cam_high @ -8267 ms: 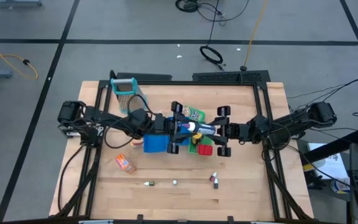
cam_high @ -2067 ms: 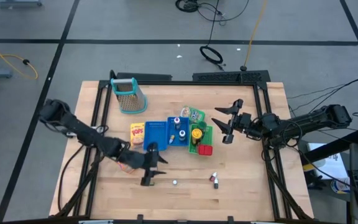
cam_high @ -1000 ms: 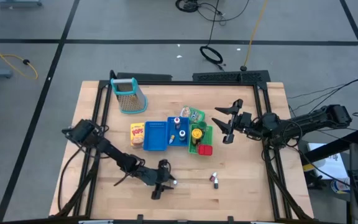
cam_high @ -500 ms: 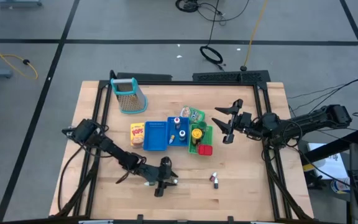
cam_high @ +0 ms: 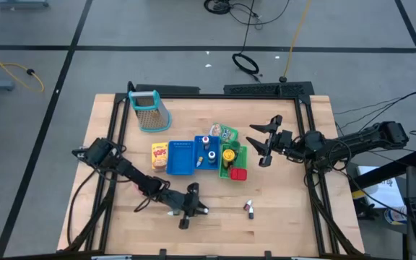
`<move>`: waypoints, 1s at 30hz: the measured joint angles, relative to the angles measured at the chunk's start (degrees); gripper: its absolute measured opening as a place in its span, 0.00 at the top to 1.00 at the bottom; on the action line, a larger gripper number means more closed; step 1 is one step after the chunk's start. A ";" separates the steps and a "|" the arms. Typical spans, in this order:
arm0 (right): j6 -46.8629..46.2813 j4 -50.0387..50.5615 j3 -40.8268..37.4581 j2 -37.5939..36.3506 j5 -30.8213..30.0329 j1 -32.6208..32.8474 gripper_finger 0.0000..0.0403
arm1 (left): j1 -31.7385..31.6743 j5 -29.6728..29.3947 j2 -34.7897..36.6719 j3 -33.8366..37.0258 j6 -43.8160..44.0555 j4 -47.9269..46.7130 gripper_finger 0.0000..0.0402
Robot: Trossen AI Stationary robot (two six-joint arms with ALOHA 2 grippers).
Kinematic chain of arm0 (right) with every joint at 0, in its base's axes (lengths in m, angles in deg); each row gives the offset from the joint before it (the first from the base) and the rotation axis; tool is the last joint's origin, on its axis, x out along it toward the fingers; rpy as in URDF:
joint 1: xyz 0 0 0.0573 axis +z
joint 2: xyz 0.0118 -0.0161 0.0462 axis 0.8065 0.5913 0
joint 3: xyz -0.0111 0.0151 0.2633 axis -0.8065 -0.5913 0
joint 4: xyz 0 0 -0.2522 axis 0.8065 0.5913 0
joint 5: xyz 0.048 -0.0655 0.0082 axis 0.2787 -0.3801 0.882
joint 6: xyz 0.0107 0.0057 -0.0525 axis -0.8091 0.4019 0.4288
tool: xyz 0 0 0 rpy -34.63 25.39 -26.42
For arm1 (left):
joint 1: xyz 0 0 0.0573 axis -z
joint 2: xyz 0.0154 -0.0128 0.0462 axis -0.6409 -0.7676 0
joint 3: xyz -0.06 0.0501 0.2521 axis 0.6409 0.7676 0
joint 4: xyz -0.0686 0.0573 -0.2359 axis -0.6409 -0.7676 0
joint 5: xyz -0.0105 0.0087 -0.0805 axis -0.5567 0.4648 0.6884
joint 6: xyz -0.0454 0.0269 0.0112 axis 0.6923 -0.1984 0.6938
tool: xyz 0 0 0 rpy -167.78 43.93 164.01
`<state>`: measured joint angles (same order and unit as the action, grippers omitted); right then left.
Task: Pick & Place Kitchen Items
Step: Put the small white food coloring bottle into the right blue bin
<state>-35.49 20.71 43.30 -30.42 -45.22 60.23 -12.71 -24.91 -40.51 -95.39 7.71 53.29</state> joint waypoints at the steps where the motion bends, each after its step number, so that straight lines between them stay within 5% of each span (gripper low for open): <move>1: 0.00 0.03 0.00 0.02 0.00 0.00 0.50 | -0.17 0.02 0.01 0.00 -0.05 0.09 0.89; 30: -0.04 1.27 0.00 0.01 -0.07 0.01 0.50 | -16.92 -5.67 31.51 0.02 -7.46 -31.37 0.88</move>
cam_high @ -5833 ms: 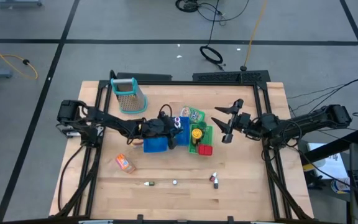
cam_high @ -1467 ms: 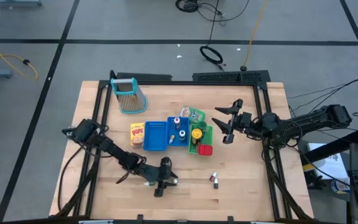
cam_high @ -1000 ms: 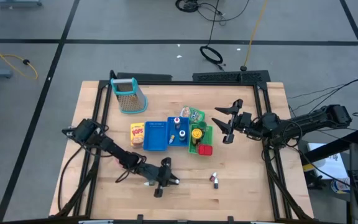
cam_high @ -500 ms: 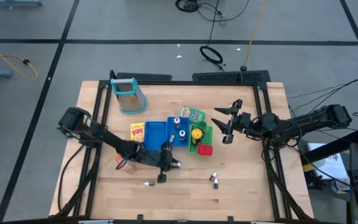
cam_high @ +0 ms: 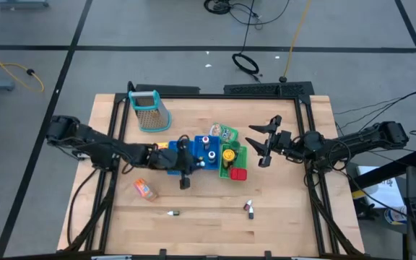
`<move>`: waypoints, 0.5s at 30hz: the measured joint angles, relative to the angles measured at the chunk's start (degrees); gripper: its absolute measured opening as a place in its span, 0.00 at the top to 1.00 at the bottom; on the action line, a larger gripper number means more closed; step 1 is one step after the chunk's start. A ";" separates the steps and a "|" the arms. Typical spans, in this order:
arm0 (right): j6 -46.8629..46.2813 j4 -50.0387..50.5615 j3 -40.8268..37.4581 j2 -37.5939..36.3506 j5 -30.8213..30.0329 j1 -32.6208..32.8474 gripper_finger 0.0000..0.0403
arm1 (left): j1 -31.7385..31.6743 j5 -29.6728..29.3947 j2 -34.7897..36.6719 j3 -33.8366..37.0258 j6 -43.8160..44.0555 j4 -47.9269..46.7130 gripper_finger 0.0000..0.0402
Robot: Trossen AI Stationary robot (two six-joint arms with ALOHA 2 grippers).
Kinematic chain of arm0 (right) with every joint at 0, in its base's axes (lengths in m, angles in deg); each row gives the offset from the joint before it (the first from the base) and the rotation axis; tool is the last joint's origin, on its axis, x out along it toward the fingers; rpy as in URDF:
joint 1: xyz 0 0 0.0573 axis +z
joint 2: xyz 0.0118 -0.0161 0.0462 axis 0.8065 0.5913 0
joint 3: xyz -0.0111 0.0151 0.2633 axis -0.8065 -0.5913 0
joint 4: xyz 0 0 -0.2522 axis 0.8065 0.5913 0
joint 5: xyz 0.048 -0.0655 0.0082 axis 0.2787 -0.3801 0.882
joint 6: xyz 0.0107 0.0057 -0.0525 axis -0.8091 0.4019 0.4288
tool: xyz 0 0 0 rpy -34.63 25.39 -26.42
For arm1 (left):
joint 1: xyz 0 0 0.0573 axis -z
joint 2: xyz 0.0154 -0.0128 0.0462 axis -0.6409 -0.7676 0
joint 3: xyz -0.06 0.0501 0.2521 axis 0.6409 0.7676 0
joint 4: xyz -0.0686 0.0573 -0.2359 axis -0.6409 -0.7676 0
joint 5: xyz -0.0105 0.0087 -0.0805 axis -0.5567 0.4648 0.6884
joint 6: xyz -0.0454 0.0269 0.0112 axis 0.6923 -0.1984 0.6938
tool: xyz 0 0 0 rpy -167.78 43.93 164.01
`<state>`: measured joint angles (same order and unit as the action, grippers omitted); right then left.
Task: Pick & Place Kitchen Items
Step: Put the small white food coloring bottle into the right blue bin
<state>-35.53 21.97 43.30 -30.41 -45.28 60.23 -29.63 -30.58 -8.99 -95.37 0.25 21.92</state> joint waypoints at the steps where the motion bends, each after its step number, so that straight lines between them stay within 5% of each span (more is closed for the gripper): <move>1: 0.01 -0.01 0.00 0.00 -0.01 -0.01 0.50 | -0.70 0.00 0.26 0.00 -0.16 0.12 0.87; 15: 0.01 0.43 0.00 0.01 -0.04 -0.01 0.50 | -7.95 0.13 -0.24 0.00 -0.37 -1.69 0.86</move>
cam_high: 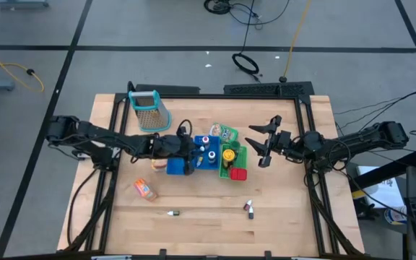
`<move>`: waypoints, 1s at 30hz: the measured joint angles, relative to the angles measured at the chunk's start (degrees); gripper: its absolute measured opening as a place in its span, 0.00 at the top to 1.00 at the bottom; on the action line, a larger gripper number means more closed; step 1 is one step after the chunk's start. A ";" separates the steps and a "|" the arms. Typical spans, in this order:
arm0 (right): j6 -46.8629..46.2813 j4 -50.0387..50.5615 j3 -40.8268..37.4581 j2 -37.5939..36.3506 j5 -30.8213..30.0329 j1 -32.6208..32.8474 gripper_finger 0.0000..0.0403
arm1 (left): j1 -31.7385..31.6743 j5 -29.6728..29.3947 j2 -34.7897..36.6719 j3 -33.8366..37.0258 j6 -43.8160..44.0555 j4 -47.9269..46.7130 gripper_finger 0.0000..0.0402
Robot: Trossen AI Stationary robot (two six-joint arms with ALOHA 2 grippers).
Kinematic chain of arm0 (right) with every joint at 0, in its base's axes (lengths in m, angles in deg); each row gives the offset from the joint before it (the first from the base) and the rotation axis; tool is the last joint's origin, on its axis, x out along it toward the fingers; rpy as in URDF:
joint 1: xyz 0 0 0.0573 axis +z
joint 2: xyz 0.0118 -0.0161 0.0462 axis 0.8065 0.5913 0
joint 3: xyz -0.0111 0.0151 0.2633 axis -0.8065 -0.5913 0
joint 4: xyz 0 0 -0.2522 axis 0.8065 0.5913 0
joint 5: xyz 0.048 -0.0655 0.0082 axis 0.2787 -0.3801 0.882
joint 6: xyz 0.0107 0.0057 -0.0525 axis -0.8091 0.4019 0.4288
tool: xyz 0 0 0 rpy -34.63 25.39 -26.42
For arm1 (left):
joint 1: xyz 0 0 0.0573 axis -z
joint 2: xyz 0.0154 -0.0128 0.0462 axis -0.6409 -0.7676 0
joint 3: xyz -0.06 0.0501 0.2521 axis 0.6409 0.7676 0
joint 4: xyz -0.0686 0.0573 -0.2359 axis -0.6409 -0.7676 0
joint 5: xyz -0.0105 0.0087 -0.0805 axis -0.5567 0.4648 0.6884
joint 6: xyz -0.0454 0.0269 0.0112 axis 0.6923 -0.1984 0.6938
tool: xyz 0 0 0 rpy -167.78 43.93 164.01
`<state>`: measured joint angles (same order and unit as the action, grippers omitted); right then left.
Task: Pick & Place Kitchen Items
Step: Put the small white food coloring bottle into the right blue bin, then put the small green food coloring bottle into the right blue bin
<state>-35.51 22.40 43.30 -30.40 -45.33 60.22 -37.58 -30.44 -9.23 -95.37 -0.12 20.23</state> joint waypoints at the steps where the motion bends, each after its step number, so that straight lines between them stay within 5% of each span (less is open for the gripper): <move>1: 0.00 -0.02 0.00 0.00 0.00 -0.01 0.50 | -0.13 0.00 -0.02 0.00 -0.05 -0.15 0.86; 9: 0.00 0.00 0.00 -0.01 0.00 0.01 0.50 | -0.78 -1.94 -0.02 0.00 -0.57 0.03 0.82; 18: 0.00 0.00 0.00 0.00 0.04 0.01 0.50 | -0.76 -5.75 -0.02 0.00 -1.46 -0.70 0.57; 30: -0.02 0.06 0.00 -0.01 0.07 0.00 0.50 | 3.71 4.09 -0.02 0.00 3.39 -5.83 0.51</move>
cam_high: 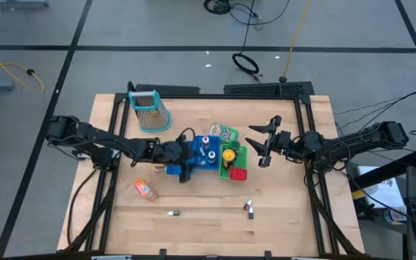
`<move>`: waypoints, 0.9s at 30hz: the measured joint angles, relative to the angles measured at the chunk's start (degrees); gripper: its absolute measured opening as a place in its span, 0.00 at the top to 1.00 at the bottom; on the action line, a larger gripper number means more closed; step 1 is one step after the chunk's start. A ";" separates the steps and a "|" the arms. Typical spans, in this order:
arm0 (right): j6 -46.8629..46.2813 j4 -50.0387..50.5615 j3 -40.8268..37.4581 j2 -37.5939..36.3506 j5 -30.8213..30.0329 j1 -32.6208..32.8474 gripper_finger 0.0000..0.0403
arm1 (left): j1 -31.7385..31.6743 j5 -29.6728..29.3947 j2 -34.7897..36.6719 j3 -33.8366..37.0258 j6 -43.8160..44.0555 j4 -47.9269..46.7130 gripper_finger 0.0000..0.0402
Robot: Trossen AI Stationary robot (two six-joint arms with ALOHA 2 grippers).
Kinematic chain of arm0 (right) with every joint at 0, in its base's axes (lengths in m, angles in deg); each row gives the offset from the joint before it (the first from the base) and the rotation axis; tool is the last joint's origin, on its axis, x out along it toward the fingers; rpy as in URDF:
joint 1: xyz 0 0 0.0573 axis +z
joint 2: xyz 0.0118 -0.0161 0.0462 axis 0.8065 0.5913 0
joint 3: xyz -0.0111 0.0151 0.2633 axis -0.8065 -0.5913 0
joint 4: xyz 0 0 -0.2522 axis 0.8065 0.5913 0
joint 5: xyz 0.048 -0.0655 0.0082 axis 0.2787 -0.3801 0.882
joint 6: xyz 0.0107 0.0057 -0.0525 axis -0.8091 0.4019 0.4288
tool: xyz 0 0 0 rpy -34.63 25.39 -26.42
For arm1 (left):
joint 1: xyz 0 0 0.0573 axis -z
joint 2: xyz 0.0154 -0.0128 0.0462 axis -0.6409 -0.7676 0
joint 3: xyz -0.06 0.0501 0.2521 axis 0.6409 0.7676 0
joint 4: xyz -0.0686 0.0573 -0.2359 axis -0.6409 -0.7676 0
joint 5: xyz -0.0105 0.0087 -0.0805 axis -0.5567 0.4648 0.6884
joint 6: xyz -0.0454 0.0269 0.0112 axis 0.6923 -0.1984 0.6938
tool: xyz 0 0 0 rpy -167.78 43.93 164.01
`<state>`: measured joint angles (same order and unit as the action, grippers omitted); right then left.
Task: Pick & Place Kitchen Items
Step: Put the small green food coloring bottle into the right blue bin
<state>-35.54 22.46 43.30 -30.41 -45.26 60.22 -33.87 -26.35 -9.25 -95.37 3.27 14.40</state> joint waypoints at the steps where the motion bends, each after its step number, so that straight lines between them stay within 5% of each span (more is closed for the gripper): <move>1: 0.00 0.03 0.00 0.01 0.00 0.00 0.50 | 1.02 0.71 0.00 0.00 0.06 -1.24 0.52; 12: 0.00 -0.06 0.00 0.01 -0.04 0.01 0.50 | 12.89 2.17 -0.02 0.00 9.12 -5.74 0.61; 27: -0.48 -0.08 0.00 0.00 -0.09 -0.01 0.50 | 26.03 -0.14 -0.04 0.00 23.66 -4.79 0.62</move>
<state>-36.02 22.38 43.30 -30.41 -45.35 60.21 -7.84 -26.49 -9.30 -95.37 26.93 9.61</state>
